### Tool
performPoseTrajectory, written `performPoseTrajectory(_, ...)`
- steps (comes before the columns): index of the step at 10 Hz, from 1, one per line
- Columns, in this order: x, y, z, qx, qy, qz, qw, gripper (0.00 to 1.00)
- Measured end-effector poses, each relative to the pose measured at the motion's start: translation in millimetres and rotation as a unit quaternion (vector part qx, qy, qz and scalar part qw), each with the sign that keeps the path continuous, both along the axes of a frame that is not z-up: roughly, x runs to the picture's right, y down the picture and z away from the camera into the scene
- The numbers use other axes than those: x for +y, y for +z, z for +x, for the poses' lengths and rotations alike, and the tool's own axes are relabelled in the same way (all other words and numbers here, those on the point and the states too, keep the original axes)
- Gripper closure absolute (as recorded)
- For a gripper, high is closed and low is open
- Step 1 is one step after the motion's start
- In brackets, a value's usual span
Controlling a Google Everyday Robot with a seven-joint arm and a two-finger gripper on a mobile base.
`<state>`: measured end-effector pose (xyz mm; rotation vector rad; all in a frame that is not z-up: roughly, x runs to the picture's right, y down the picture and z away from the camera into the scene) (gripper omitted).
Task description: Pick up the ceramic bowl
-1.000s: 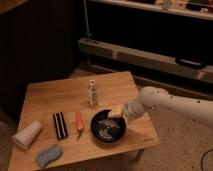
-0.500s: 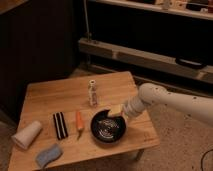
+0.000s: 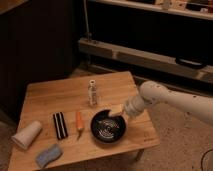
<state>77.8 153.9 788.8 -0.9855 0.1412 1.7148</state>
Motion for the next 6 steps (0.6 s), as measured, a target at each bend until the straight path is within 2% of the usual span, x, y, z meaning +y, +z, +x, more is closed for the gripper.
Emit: performPoseTrajectory(6,12,12.9,-4,-0.013,-0.001,-0.002,0.9999,0.27)
